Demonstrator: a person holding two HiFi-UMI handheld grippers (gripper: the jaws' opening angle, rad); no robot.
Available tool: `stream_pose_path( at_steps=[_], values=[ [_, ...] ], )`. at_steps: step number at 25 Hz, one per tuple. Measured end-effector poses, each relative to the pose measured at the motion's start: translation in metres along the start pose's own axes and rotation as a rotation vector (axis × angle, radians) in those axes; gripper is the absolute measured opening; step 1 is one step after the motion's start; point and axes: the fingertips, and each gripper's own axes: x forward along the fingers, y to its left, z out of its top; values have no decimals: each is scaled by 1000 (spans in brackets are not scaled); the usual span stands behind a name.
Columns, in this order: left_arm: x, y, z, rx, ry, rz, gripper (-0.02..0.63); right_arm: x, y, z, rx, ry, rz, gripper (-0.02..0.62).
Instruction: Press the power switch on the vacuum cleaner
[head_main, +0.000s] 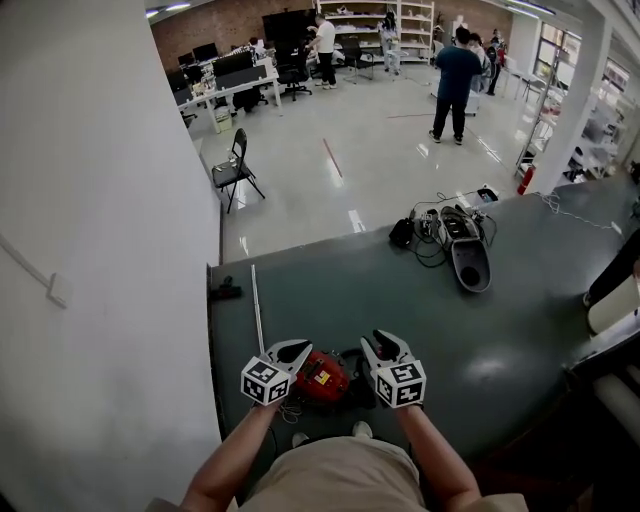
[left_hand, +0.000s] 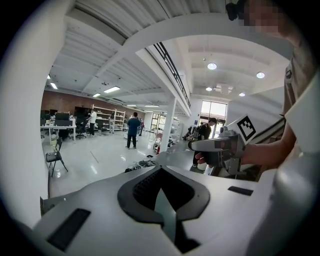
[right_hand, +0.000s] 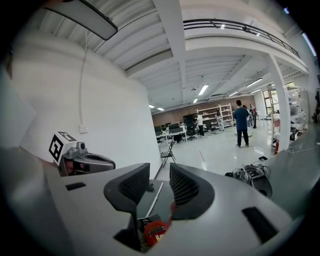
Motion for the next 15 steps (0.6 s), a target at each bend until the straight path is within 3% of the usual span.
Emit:
stream_pose_path(
  at_steps=[9, 15],
  values=[
    [-26, 27, -6, -2, 0, -24, 6, 18, 36, -4, -13, 0, -39, 112],
    [-35, 42, 13, -16, -37, -33, 6, 32, 24, 37, -74, -49, -101, 112]
  ],
)
